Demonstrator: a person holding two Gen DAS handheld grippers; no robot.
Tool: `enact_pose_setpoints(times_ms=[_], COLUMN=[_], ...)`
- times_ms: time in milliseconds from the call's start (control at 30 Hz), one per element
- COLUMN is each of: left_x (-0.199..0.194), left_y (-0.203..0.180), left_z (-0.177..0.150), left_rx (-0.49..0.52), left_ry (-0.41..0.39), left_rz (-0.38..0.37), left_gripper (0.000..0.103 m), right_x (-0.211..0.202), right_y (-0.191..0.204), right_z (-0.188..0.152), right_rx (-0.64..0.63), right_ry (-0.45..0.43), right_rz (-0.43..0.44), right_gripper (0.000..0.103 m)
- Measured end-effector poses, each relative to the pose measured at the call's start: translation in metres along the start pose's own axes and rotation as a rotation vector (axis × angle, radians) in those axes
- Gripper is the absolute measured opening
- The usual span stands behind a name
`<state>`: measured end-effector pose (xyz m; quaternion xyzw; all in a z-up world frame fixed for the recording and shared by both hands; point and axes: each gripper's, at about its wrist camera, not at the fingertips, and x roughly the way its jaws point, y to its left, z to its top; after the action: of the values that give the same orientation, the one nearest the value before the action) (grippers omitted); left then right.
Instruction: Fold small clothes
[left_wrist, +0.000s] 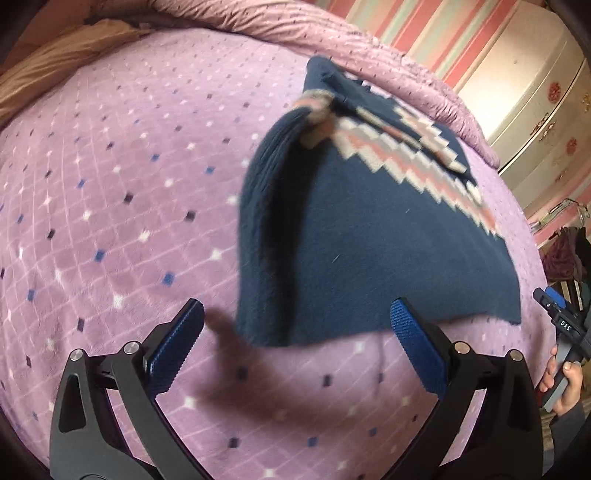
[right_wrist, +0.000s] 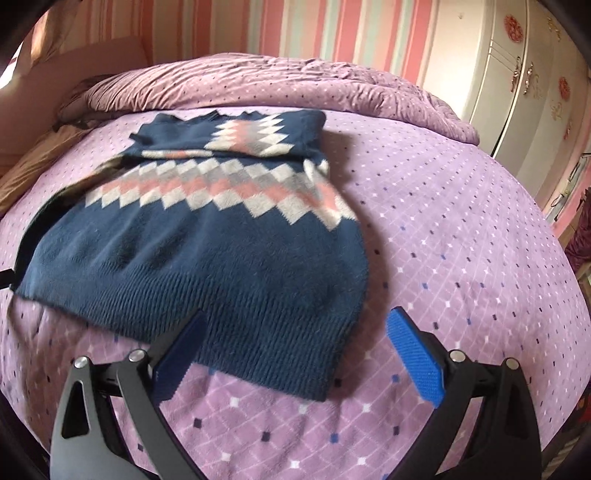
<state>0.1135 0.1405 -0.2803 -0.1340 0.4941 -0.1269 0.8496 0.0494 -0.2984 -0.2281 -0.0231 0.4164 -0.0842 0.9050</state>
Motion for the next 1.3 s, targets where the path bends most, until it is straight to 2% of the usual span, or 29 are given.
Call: enact_pose_setpoints(times_ms=[67,167,200,233,300,400,433,500,633,733,833,900,967,1000,1067,1100,1200,1300], left_x=[0.008,0.020,0.021,0.022,0.026,0.028,0.028,0.027,0.027,0.028,0.028,0.027,0.026,0.025,0.024,0.024,0.023,0.024], left_y=[0.001,-0.015,-0.024,-0.030,-0.037,-0.034,-0.033,-0.032,-0.039,-0.042,-0.041,-0.040,-0.039,-0.038,-0.038,-0.037,-0.037,-0.038], left_z=[0.001,0.003,0.003,0.003,0.007,0.012,0.014,0.016,0.014,0.014,0.015,0.015,0.016,0.015,0.015,0.015,0.015,0.015], left_rx=[0.002,0.061,0.099,0.119,0.123,0.098,0.092,0.088,0.121,0.124,0.111,0.099,0.089,0.087,0.089,0.091,0.090,0.089], left_ry=[0.030,0.054,0.047,0.044,0.050,0.058,0.061,0.070,0.078,0.075,0.073,0.073,0.073,0.073,0.075,0.076,0.078,0.080], left_rz=[0.022,0.111,0.130,0.132,0.153,0.159,0.167,0.174,0.216,0.235,0.238,0.233,0.229,0.226,0.226,0.225,0.224,0.225], left_gripper=[0.100,0.099,0.089,0.073,0.065,0.024,0.020,0.018,0.017,0.017,0.017,0.017,0.018,0.018,0.018,0.019,0.019,0.020], right_x=[0.003,0.003,0.001,0.001,0.001,0.000,0.000,0.003,0.011,0.021,0.031,0.036,0.048,0.054,0.056,0.057,0.058,0.063], right_y=[0.003,0.004,0.003,0.001,-0.002,-0.013,-0.019,-0.032,-0.062,-0.065,-0.057,-0.044,-0.027,-0.018,-0.009,-0.008,-0.017,-0.030], right_z=[-0.005,-0.006,-0.006,-0.005,-0.004,-0.004,-0.004,-0.007,-0.020,-0.029,-0.033,-0.034,-0.037,-0.038,-0.039,-0.039,-0.038,-0.036], right_rx=[-0.011,0.002,0.014,0.021,0.035,0.047,0.054,0.082,0.221,0.252,0.289,0.274,0.253,0.240,0.225,0.238,0.337,0.430], right_ry=[0.016,0.015,0.009,0.007,0.006,0.006,0.008,0.035,0.089,0.126,0.152,0.165,0.214,0.237,0.227,0.225,0.240,0.289], right_rz=[-0.004,-0.002,0.002,0.002,0.000,-0.010,-0.030,-0.043,0.032,0.044,0.121,0.146,0.174,0.179,0.135,0.125,0.123,0.158], right_gripper=[0.098,0.098,0.098,0.098,0.098,0.098,0.098,0.098,0.098,0.098,0.098,0.095,0.081,0.079,0.078,0.077,0.065,0.062])
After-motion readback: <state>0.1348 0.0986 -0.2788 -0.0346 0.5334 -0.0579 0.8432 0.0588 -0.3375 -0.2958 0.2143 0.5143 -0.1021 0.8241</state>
